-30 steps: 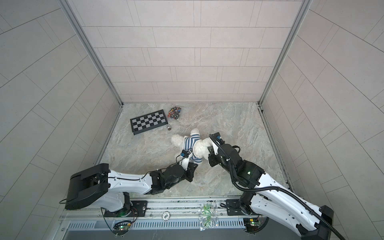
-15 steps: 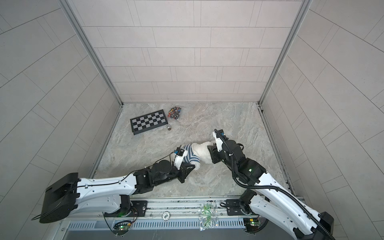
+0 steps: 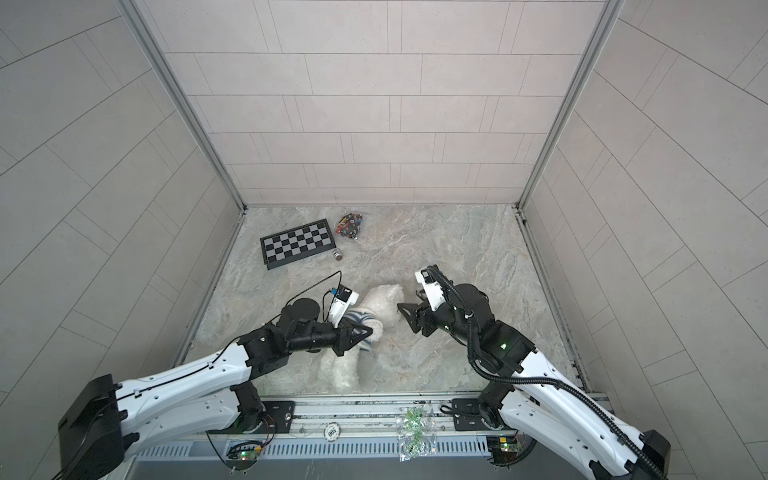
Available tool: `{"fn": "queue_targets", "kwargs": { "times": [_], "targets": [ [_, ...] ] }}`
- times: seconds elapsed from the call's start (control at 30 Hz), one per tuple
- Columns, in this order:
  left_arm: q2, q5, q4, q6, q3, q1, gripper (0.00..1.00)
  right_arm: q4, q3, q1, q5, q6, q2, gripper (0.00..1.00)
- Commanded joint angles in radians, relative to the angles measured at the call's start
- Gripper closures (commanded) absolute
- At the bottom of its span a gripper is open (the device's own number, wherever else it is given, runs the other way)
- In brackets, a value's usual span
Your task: Dress the teddy bear
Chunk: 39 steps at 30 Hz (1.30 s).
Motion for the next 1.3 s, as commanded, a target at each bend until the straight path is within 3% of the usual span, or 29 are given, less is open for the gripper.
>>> {"fn": "queue_targets", "kwargs": {
  "times": [0.0, 0.17, 0.37, 0.73, 1.1, 1.2, 1.27],
  "targets": [
    [-0.011, 0.104, 0.028, 0.02, 0.023, 0.006, 1.0, 0.088, -0.019, 0.023, -0.079, -0.034, -0.007, 0.3],
    [-0.041, 0.142, 0.006, 0.033, 0.045, 0.009, 1.0, 0.151, -0.074, 0.086, -0.151, -0.106, -0.036, 0.31],
    [-0.065, 0.174, -0.088, 0.068, 0.087, 0.025, 1.0, 0.175, -0.127, 0.189, -0.146, -0.235, -0.075, 0.32],
    [-0.052, 0.238, -0.026, -0.002, 0.101, 0.04, 1.0, 0.196, -0.17, 0.483, 0.21, -0.486, -0.067, 0.42],
    [-0.025, 0.268, 0.005, -0.052, 0.117, 0.039, 1.0, 0.249, -0.165, 0.534, 0.432, -0.589, 0.014, 0.5],
    [-0.014, 0.273, 0.02, -0.068, 0.119, 0.039, 1.0, 0.266, -0.161, 0.543, 0.453, -0.6, 0.025, 0.59],
    [-0.012, 0.267, 0.02, -0.069, 0.117, 0.04, 1.0, 0.273, -0.161, 0.546, 0.463, -0.602, 0.026, 0.7]
  ]
}}
